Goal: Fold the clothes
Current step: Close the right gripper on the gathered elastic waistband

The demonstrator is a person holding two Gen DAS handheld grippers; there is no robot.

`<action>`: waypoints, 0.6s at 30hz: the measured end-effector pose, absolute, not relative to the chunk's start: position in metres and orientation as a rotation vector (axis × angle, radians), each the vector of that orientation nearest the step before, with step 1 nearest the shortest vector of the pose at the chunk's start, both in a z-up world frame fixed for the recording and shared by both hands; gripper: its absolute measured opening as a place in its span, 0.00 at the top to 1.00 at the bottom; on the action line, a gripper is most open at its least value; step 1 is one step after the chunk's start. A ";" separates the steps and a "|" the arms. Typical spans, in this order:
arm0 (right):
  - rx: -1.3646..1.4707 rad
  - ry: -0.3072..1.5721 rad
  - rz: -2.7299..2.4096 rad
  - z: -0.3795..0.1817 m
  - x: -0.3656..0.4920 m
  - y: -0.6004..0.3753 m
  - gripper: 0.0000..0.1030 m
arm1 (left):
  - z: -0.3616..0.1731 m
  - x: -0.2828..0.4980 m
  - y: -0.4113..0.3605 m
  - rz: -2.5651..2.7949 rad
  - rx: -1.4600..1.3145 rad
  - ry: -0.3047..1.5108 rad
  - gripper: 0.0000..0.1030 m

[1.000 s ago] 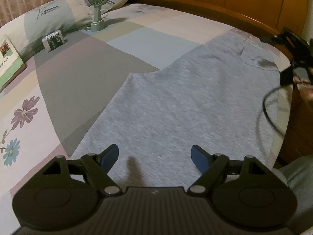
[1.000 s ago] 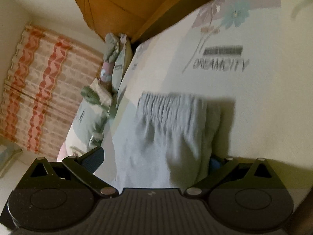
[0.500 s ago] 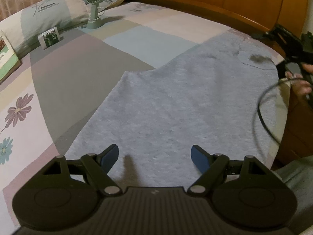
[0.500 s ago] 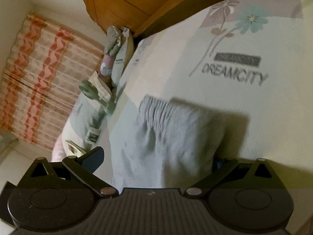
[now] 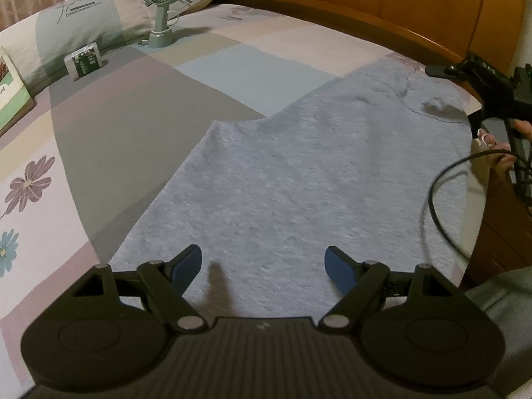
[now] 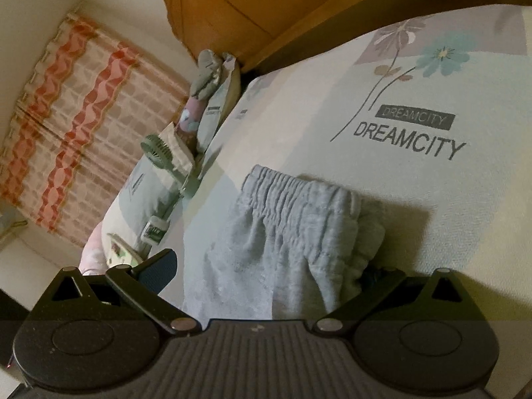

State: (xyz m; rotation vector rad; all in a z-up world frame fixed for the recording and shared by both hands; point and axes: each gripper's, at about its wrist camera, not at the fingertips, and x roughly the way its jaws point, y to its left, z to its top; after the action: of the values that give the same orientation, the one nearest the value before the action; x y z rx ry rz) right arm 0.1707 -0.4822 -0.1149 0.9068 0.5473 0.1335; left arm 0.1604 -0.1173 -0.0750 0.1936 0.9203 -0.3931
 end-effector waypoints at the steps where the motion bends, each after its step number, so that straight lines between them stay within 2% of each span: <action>1: 0.888 0.555 0.135 -0.115 0.172 -0.479 0.00 | -0.076 0.161 -0.117 -0.391 0.190 0.924 0.21; 7: 0.871 0.609 0.145 -0.114 0.185 -0.478 0.00 | -0.077 0.162 -0.120 -0.395 0.196 0.931 0.21; 10: 0.869 0.620 0.121 -0.114 0.185 -0.479 0.06 | -0.077 0.161 -0.120 -0.397 0.193 0.927 0.21; 13: 0.881 0.607 0.082 -0.119 0.179 -0.484 0.26 | -0.077 0.160 -0.118 -0.394 0.193 0.922 0.21; 15: 0.915 0.599 0.059 -0.125 0.173 -0.493 0.54 | -0.077 0.160 -0.116 -0.388 0.188 0.921 0.21; 17: 0.963 0.596 0.044 -0.133 0.169 -0.502 0.67 | -0.076 0.161 -0.116 -0.386 0.182 0.922 0.21; 18: 0.976 0.593 0.050 -0.135 0.168 -0.505 0.67 | -0.077 0.161 -0.116 -0.388 0.181 0.924 0.21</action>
State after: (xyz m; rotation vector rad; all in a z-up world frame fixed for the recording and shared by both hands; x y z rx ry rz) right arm 0.1677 -0.5046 -0.1349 0.9758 0.5933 0.0496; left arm 0.1606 -0.1159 -0.0765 0.1809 0.9240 -0.3877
